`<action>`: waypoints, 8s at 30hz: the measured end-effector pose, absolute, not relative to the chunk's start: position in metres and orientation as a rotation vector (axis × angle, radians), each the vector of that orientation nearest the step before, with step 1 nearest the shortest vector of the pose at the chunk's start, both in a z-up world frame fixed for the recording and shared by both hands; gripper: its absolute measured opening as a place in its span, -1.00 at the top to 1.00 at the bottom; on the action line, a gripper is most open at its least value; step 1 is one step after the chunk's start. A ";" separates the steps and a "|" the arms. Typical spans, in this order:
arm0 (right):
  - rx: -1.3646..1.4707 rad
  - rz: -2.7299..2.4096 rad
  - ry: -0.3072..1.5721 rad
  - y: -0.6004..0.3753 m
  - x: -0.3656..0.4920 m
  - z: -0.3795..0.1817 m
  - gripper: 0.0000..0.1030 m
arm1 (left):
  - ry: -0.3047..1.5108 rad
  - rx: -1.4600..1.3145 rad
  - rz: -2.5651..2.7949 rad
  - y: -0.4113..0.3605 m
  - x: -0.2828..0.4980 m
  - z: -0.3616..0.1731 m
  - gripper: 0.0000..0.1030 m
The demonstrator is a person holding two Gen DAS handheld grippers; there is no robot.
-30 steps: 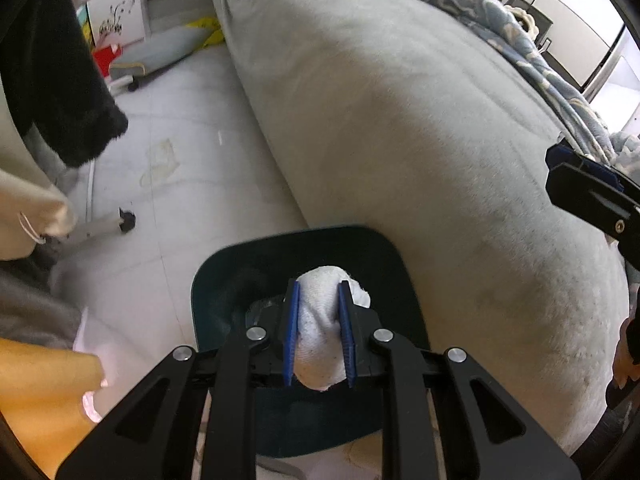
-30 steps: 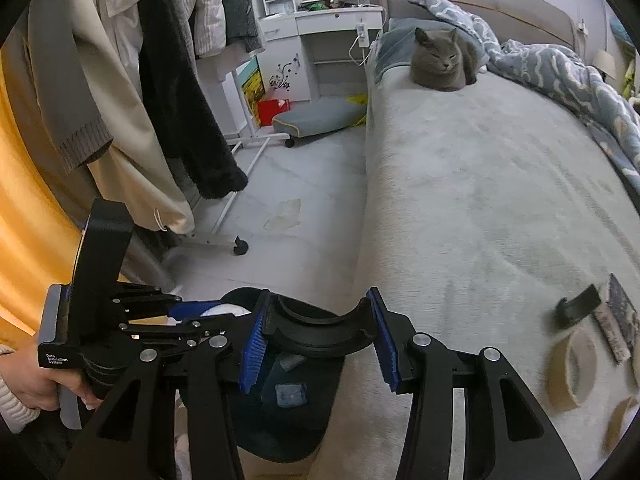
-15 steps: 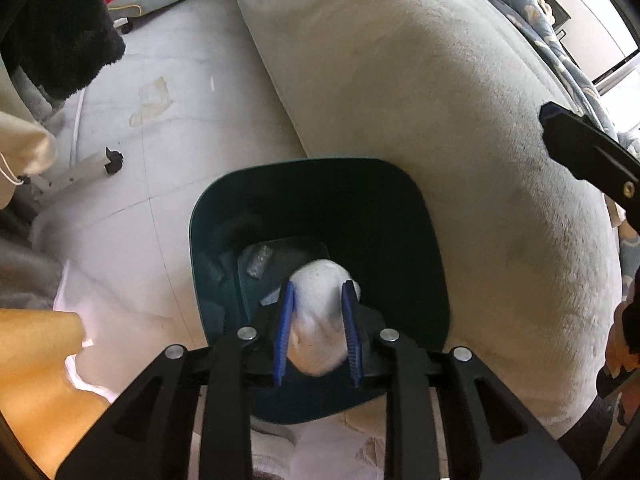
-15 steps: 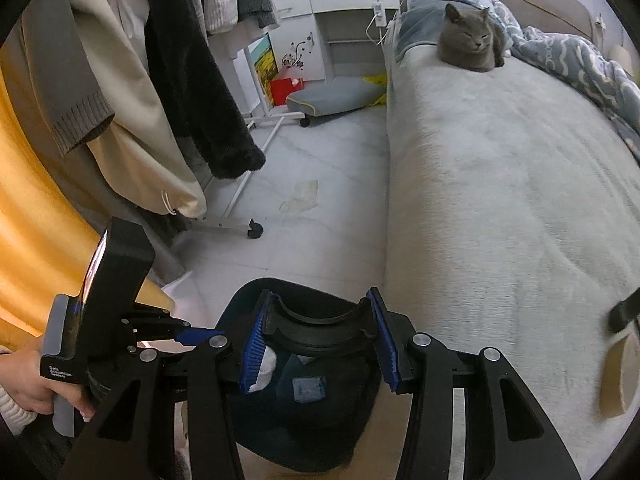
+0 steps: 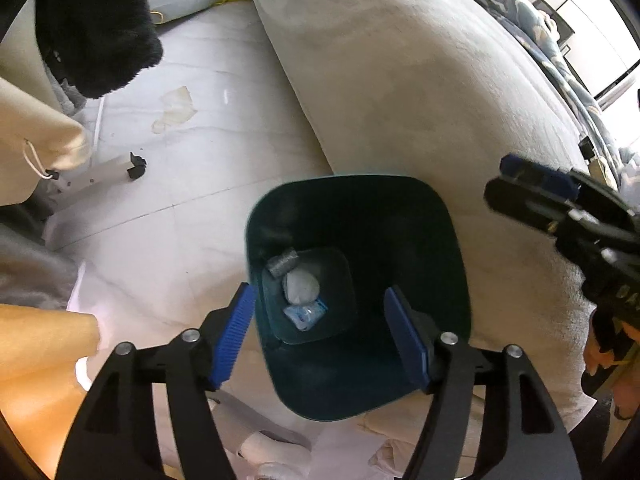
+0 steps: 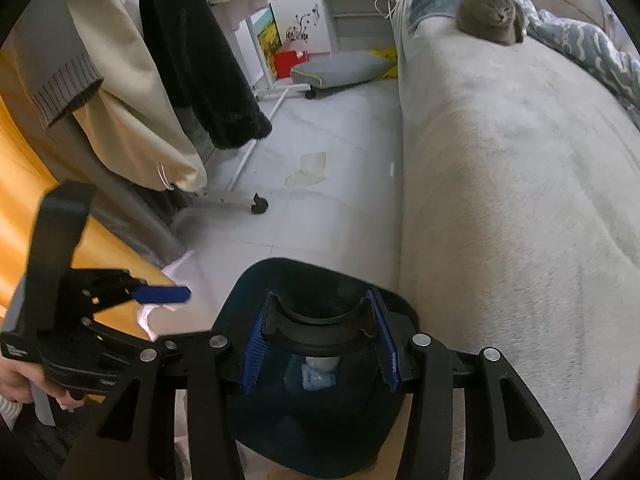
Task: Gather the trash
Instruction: 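Open both tools over the teal bin to drop the tissue and black piece, then withdraw both open tools from the bin toward the items on the bed, then close the left tool on the brown tape roll while the right tool grasps the clear plastic wrap, then carry the tape roll and plastic wrap with both tools over the teal bin, then open both tools over the bin to drop the tape roll and wrap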
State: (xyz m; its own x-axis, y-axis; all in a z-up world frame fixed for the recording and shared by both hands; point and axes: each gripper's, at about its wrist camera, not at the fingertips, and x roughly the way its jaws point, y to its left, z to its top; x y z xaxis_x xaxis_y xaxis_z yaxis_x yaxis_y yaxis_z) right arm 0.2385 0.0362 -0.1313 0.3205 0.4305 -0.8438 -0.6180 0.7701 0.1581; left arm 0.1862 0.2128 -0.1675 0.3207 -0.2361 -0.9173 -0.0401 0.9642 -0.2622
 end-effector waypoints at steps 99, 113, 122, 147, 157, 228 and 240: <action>-0.135 0.391 0.772 -0.220 0.232 -0.046 -0.63 | 0.662 -0.069 -0.302 -0.006 0.219 -0.023 -0.71; -0.047 0.287 0.743 -0.304 0.233 -0.037 -0.63 | 0.735 0.000 -0.395 -0.081 0.233 -0.054 -0.71; 0.022 0.271 0.765 -0.344 0.238 -0.045 -0.63 | 0.830 -0.015 -0.404 -0.108 0.254 -0.081 -0.64; 0.287 0.415 0.862 -0.382 0.244 -0.071 0.01 | 0.858 0.010 -0.409 -0.135 0.262 -0.086 0.14; 0.203 0.404 0.834 -0.366 0.242 -0.062 0.26 | 0.819 0.000 -0.426 -0.127 0.252 -0.074 0.14; -0.095 0.716 0.993 -0.002 0.246 -0.108 0.28 | 1.337 -0.208 -0.165 0.170 0.188 -0.188 -0.15; -0.178 0.709 1.093 0.031 0.247 -0.151 0.28 | 1.255 -0.220 -0.159 0.190 0.181 -0.165 -0.31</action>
State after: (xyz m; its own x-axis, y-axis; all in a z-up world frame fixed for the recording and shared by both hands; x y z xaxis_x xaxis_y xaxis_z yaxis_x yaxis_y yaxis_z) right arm 0.2468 0.0312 -0.1509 0.2672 0.4377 -0.8585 -0.6054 0.7694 0.2038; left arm 0.1814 0.1898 -0.1646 0.3039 -0.2389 -0.9223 -0.0014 0.9679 -0.2512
